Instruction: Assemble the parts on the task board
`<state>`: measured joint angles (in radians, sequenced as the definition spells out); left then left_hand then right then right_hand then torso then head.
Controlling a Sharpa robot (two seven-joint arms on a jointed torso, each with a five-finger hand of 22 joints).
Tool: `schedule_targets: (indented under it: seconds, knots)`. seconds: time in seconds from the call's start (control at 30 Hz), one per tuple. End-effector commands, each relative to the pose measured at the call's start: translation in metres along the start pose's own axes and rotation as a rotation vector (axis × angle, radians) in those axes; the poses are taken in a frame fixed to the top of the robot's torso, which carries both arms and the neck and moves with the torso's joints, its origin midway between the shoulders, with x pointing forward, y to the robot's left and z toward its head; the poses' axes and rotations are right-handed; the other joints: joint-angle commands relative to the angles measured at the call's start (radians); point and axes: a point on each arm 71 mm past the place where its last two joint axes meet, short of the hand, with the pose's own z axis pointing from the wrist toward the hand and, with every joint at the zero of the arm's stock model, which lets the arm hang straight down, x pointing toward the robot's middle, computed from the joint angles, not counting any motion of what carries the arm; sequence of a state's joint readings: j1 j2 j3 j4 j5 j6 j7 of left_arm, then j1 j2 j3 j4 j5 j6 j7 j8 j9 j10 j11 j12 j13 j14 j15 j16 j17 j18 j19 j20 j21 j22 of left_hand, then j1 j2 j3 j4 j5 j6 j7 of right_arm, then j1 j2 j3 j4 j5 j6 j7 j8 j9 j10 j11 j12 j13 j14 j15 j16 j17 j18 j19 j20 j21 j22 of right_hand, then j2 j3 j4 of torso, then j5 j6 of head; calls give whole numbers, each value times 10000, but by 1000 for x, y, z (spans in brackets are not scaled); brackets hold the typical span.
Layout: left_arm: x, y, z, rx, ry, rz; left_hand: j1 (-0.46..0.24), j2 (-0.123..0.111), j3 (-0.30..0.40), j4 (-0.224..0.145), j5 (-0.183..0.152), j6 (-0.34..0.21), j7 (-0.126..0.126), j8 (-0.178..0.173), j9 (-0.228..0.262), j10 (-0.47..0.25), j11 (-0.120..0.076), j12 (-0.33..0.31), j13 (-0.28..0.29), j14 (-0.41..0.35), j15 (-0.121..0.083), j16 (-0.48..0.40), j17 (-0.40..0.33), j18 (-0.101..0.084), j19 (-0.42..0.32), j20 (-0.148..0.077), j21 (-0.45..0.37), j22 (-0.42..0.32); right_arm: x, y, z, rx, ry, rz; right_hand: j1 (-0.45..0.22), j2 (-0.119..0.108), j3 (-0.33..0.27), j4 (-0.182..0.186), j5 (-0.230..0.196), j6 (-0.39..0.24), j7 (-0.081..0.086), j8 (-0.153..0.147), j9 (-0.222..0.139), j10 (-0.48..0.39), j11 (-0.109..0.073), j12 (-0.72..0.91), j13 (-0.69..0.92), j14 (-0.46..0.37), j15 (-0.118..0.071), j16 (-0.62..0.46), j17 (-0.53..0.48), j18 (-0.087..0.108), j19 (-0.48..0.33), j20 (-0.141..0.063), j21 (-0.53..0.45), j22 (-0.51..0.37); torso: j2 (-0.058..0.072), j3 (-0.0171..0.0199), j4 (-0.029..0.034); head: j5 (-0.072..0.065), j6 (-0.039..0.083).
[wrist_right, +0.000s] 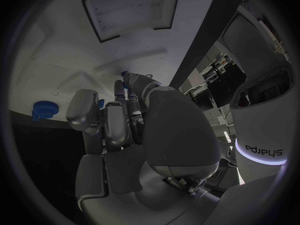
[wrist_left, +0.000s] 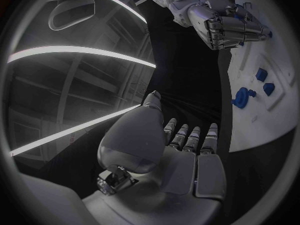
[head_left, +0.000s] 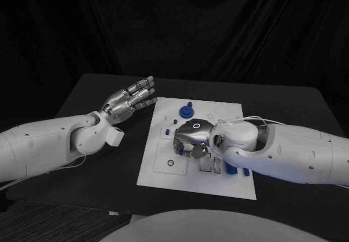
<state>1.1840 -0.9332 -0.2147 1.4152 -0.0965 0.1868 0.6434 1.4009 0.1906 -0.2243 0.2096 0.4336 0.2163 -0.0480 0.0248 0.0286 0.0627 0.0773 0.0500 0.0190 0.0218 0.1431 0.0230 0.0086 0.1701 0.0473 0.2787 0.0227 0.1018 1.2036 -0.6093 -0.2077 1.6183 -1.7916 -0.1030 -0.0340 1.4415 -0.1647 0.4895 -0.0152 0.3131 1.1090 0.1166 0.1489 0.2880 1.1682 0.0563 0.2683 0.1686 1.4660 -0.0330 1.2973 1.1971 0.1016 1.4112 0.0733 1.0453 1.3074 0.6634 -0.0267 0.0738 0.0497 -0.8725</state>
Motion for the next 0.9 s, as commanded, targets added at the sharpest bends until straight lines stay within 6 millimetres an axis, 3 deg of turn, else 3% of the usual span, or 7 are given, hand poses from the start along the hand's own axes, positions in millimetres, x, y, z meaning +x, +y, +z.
schedule_targets:
  seconds: [0.03, 0.4, 0.5, 0.6, 0.73, 0.83, 0.9]
  knots:
    - [2, 0, 1, 51, 110, -164, 5, 60, 28, -52, 50, -12, 62, 54, 12, -38, 42, 52, 6, -6, 85, 31, 16, 102, -28, 14, 21, 10, 1, 1, 0, 64, 10, -2, 20, 79, -29, -41, 42, 19, 2, -38, 15, 159, -67, 33, 24, 150, 43, 3, -8, -37, -48, 9, -40, 1353, -1, -1, 0, 4, -1]
    - [1, 1, 0, -15, 118, -173, 21, 83, 34, -64, 59, -17, 65, 53, 11, -54, 23, 52, 5, 12, 124, 51, 23, 109, -13, 11, 27, 28, 1, 1, 1, 229, 106, -3, 14, 72, -56, -69, 64, -31, 22, -98, -9, 109, -46, 7, 34, 119, 53, -46, -69, -23, -87, 11, -118, 1331, -3, 0, -3, 24, -1]
    - [1, 1, 0, -33, 125, -179, 21, 83, 34, -64, 59, -17, 65, 53, 11, -54, 23, 52, 5, 12, 124, 51, 23, 109, -13, 11, 27, 28, 2, 0, 1, 401, 197, -5, -97, 45, -149, -73, -103, -633, 192, -519, -196, -313, 111, -101, 55, -12, 185, -184, -234, 15, -269, 92, -437, 1251, 1, 1, -2, 26, -1]
    - [1, 1, 1, -47, 135, -185, 28, 87, 35, -70, 64, -19, 68, 53, 11, -57, 19, 53, 5, 18, 134, 58, 25, 111, -7, 11, 30, 33, 3, -2, 0, 562, 325, -10, -252, -65, -265, -39, -245, -1404, 115, -881, -413, -1021, 181, -297, 35, -225, 81, -447, -567, 118, -511, 76, -885, 1142, 1, 1, -2, 29, -1]
    - [1, 2, 1, -64, 150, -195, 28, 87, 35, -70, 64, -19, 68, 53, 11, -57, 19, 53, 5, 18, 134, 58, 25, 111, -7, 11, 30, 33, 4, -2, -1, 662, 404, -12, -300, -98, -411, -31, -430, -2011, -85, -850, -616, -1628, 269, -277, 118, -416, 116, -589, -769, 162, -730, 84, -1222, 1069, 3, 0, -3, 28, -1]
    - [1, 2, 1, -86, 162, -203, 35, 97, 37, -76, 70, 9, 83, 58, 15, -60, 14, 56, 5, 25, 149, 65, 27, 112, -1, 11, 32, 37, 5, -3, -1, 700, 448, -13, -302, -44, -467, -20, -472, -1792, 139, -728, -597, -1687, 240, -107, 224, -445, 84, -572, -777, 168, -758, 82, -1241, 1067, 5, 0, -6, 38, -1]
    - [1, 2, 1, -99, 170, -208, 35, 97, 37, -76, 70, 9, 83, 58, 15, -60, 14, 56, 5, 25, 149, 65, 27, 112, -1, 11, 32, 37, 5, -3, -1, 714, 467, -12, -310, -67, -505, -23, -525, -1834, 15, -753, -618, -1783, 260, -73, 251, -485, 102, -614, -842, 181, -799, 88, -1328, 1047, 1, -1, -4, 48, -1]
